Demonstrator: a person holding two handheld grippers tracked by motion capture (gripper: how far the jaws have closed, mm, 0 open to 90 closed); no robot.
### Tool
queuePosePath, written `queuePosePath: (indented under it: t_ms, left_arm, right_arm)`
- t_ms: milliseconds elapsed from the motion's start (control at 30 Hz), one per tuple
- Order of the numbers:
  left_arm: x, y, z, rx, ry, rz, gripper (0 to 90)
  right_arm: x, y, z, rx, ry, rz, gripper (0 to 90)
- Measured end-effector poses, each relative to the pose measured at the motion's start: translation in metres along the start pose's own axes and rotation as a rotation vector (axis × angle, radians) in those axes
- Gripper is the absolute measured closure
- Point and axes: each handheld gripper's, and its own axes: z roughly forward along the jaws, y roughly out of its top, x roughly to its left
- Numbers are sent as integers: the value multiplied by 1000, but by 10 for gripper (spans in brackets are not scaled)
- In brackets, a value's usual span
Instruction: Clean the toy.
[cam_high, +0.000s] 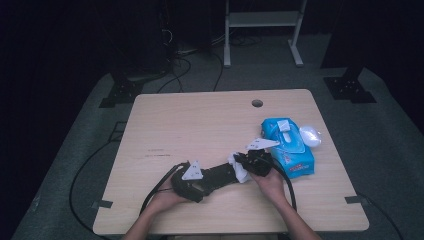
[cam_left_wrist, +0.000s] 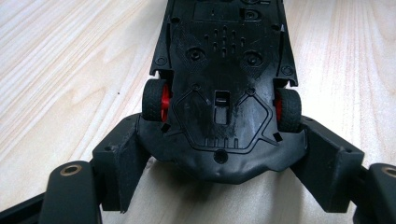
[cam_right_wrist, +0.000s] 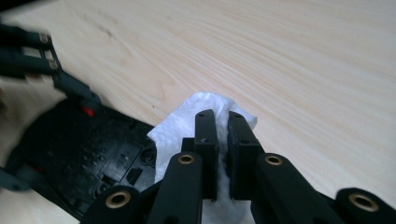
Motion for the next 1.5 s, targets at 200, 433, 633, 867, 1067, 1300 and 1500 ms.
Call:
queuePosePath:
  t_ms: [200, 433, 633, 867, 1067, 1300, 1500]
  left_arm:
    - [0, 0, 0, -1, 2, -6, 240]
    - [0, 1, 2, -4, 1, -4, 239]
    - [0, 1, 0, 3, 7, -10, 240]
    - [4, 0, 0, 9, 11, -20, 240]
    - [8, -3, -3, 11, 28, -39, 240]
    - [13, -5, -3, 12, 52, -65, 241]
    - [15, -6, -3, 10, 56, -81, 244]
  right_arm:
    - [28, 6, 12, 19, 20, -158, 838]
    - [3, 1, 3, 12, -11, -26, 838]
    - [23, 6, 11, 27, 4, -125, 837]
    - [10, -1, -3, 16, 20, -70, 837]
    - [18, -4, -8, 62, 5, -120, 837]
    - [31, -7, -5, 54, 129, -150, 835]
    - [9, -9, -9, 63, 60, -81, 838]
